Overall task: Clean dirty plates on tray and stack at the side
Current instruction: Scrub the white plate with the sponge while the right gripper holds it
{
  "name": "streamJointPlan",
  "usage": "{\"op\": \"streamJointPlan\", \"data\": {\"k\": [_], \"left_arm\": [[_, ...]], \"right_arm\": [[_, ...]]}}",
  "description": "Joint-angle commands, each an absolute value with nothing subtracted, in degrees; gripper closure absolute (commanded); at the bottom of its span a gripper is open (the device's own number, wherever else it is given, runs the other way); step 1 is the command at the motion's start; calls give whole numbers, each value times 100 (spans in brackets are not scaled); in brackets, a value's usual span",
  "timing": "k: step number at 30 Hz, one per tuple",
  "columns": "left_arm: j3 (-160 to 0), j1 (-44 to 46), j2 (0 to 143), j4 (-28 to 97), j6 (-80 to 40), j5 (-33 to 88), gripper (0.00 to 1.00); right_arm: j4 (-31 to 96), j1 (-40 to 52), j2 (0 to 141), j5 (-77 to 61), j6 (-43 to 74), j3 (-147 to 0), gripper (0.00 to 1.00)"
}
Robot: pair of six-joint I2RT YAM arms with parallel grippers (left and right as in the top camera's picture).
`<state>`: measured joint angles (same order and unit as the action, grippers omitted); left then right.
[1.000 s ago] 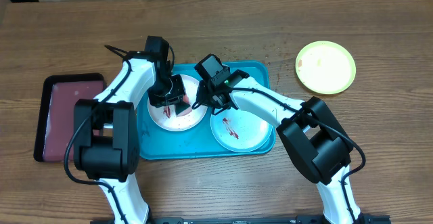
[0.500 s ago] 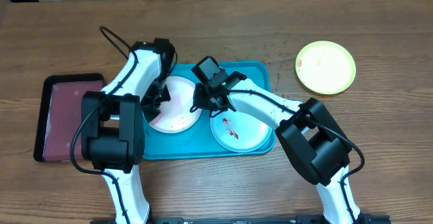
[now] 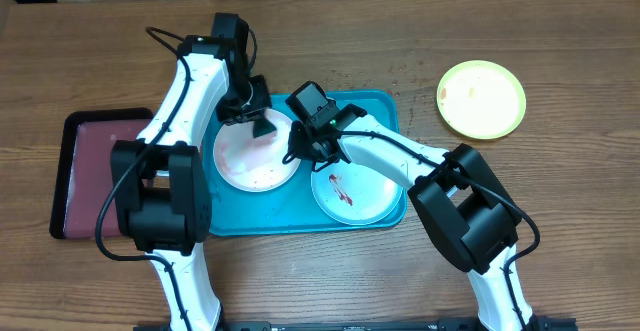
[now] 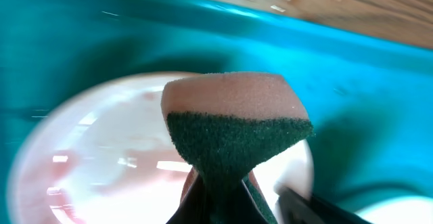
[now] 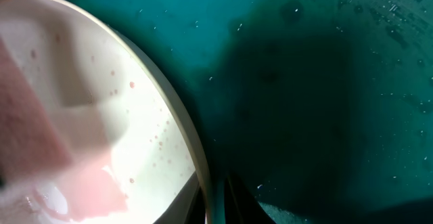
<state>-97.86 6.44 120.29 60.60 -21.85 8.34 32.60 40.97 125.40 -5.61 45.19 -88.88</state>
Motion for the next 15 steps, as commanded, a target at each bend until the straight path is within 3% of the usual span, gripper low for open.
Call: {"op": "streamJointPlan", "data": {"k": [1,7,15], "left_arm": [[-9574,746,11878,5977,-1863,1597,96],[-8626,716,11878,5251,-1946,1258,96],[-7988,541,11878,5124,-2585,-1439,96]], "right_arm": [[3319,4049,12551,-349,4515,-8890,87],[3330,4049,12551,-351,4510,-8890,87],[3430,4049,12549,-351,4423,-8890,88]]}}
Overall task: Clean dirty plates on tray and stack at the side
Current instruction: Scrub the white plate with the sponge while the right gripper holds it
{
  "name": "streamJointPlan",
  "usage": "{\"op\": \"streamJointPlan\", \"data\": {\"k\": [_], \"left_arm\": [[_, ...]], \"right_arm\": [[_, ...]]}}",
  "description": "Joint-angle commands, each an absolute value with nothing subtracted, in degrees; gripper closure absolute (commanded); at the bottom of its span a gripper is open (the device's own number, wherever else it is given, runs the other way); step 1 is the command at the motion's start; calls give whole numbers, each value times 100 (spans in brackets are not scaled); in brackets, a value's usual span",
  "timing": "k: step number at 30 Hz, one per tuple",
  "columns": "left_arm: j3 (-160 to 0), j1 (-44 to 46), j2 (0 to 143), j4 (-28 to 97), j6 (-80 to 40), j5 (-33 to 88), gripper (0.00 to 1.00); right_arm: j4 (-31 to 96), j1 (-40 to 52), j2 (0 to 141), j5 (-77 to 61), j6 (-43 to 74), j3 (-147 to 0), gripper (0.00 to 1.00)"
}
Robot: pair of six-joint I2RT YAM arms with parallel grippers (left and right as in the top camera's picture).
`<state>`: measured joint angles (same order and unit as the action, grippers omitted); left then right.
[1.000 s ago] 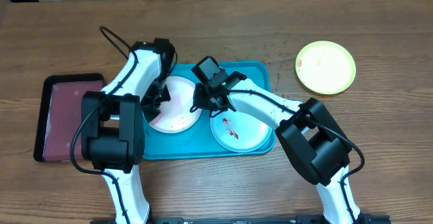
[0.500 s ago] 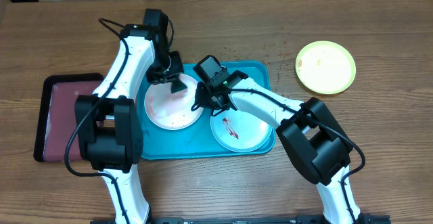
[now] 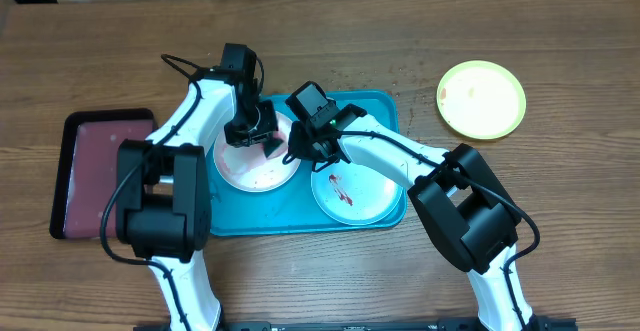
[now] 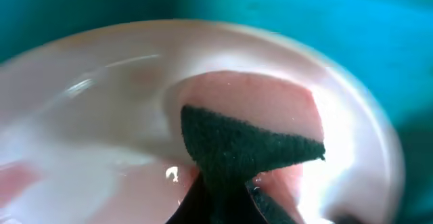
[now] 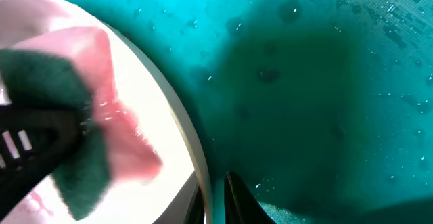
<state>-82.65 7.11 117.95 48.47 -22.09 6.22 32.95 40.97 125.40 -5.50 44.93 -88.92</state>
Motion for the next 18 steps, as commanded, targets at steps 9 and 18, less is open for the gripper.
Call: {"op": "streamJointPlan", "data": {"k": [9,18], "left_arm": [[-8753,464,11751,6781,-3583,-2655,96],[-9166,615,11229,6823,-2178,947,96]], "right_arm": [[3435,4049,12549,-320,4303,-8890,88],[3391,4049,12549,-325,4305,-8890,88]]}}
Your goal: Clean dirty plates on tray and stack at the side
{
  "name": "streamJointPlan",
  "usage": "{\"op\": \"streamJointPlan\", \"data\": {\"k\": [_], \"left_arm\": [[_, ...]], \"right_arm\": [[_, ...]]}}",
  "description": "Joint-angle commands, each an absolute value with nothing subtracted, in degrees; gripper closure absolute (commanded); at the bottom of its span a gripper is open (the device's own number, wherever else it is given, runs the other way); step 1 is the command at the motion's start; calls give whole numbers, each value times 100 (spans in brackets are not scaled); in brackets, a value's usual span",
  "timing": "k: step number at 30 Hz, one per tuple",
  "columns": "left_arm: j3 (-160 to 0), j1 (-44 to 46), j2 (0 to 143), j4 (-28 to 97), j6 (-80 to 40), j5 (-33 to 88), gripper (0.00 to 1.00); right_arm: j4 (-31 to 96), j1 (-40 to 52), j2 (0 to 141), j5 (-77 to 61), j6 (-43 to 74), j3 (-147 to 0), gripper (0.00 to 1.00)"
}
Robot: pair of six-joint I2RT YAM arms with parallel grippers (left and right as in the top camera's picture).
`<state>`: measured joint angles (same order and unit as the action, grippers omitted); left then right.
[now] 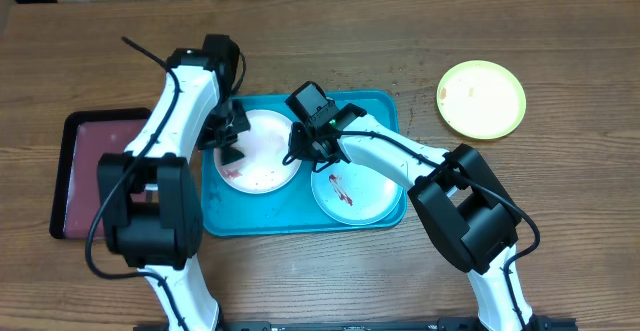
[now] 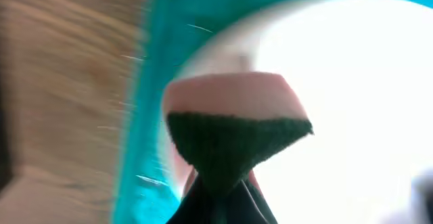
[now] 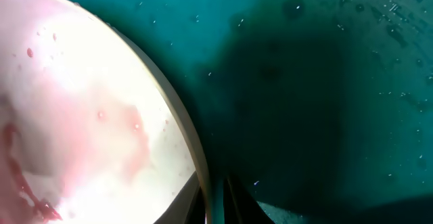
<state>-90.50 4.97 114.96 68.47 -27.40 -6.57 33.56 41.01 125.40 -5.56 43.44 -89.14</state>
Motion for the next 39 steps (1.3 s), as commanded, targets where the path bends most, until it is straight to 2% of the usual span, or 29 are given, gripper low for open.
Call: {"op": "streamJointPlan", "data": {"k": [1,5,12,17,21,23,27,29,33,36,39], "left_arm": [[-9102,652,11229,6805,-2180,1004,96],[-8737,808,11233,6646,-2185,1039,96],[-7596,993,11238,5186,-2401,1061,96],[-7067,987,11238,4792,-2285,733,96],[-6997,982,11238,5159,-2298,-784,96],[-7140,972,11236,5570,-2724,-1964,96],[-7695,969,11236,6069,-3199,-3048,96],[-7972,956,11236,6226,-3225,-3175,96],[-8871,792,11236,6790,-3669,-3197,96],[-9802,342,11231,7592,-4685,-3109,96],[-10274,-134,11198,8047,-5113,-2665,96]], "right_arm": [[3371,4049,12549,-325,4305,-8890,88],[3350,4049,12549,-325,4305,-8890,88],[3345,4049,12549,-325,4305,-8890,88],[3350,4049,12549,-325,4303,-8890,88],[3350,4049,12549,-325,4303,-8890,87],[3350,4049,12549,-325,4303,-8890,87],[3347,4049,12549,-357,4198,-8890,88],[3356,4049,12545,-537,3927,-8934,89],[3496,4049,12460,-714,3548,-9153,96],[3758,4051,12272,-718,2978,-9467,96],[3940,4056,12095,-714,2436,-9692,96]]}}
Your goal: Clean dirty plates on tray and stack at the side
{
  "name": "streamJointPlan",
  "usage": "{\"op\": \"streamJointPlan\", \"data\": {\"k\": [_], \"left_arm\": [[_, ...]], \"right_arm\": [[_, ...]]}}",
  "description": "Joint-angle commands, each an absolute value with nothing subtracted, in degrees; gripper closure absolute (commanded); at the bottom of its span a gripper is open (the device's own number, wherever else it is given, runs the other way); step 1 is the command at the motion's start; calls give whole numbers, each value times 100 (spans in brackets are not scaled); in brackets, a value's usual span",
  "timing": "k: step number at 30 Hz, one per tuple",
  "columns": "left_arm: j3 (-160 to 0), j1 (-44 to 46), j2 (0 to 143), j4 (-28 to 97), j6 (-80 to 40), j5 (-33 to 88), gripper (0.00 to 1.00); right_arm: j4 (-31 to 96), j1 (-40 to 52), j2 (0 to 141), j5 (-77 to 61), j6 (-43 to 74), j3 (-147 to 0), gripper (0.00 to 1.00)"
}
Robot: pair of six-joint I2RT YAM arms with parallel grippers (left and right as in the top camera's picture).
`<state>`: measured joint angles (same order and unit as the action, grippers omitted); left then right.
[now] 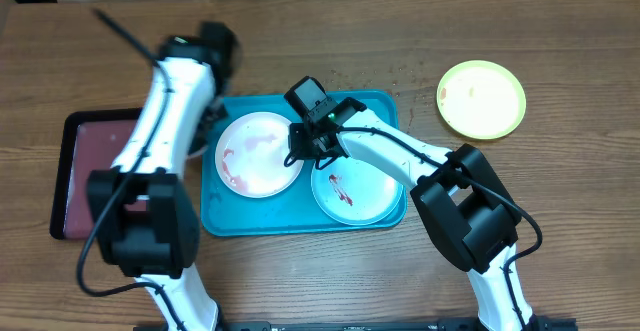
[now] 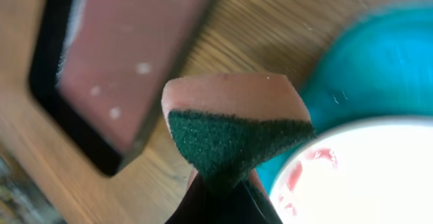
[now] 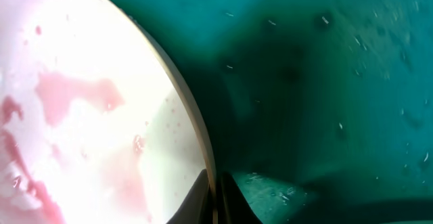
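A white plate (image 1: pixel 258 153) smeared with red lies at the left of the teal tray (image 1: pixel 300 219). My right gripper (image 1: pixel 300 148) is shut on its right rim, the rim (image 3: pixel 196 136) running between the fingers. A second white plate (image 1: pixel 355 191) with a red stain lies at the tray's right. My left gripper (image 2: pixel 223 187) is shut on a pink and green sponge (image 2: pixel 233 126). It hangs over the wood between the teal tray and a dark tray (image 2: pixel 128 55). In the overhead view the left gripper (image 1: pixel 203 129) is blurred.
The dark tray (image 1: pixel 95 171) holds pink liquid and sits at the table's left. A yellow-green plate (image 1: pixel 481 98) lies on the wood at the far right. Both arms reach over the teal tray from the near side.
My left gripper has moved with the sponge from the plate's left edge to off the teal tray, over the wood by the dark tray. The right gripper still grips the rim.
The sponge hung over the plate's far right side, then pressed down on the plate, then was at its left edge. Now it is off the tray to the left. The right gripper stayed shut on the rim throughout. Red smears still show on the plate.
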<state>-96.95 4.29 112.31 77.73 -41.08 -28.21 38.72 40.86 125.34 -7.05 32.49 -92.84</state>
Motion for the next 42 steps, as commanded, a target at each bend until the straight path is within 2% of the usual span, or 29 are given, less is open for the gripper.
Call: {"op": "streamJointPlan", "data": {"k": [1,6,10,16,21,31,37,42], "left_arm": [[-10337,-401,11157,8053,-5103,-2322,96],[-10313,-1507,11126,8040,-5002,-1251,96],[-10294,-2353,11126,8200,-4626,-366,96],[-10294,-3083,11126,8246,-4628,-217,96],[-10291,-3446,11126,8241,-4626,-148,96],[-10291,-3673,11126,8230,-4536,-196,96],[-10291,-3673,11126,8230,-4519,-191,96],[-10291,-3673,11126,8230,-4495,-193,96]], "right_arm": [[4014,4056,11983,-711,2102,-9810,96],[4185,4160,11550,89,1234,-10095,96],[4053,4530,11098,2108,252,-10141,96],[3577,5290,10847,4418,-1535,-10141,96],[3253,5876,10847,5000,-2895,-10141,96],[2237,6604,10847,6357,-4574,-10141,96],[1988,6641,10847,6425,-4744,-10136,96],[2104,6512,10847,6281,-3594,-10132,96]]}}
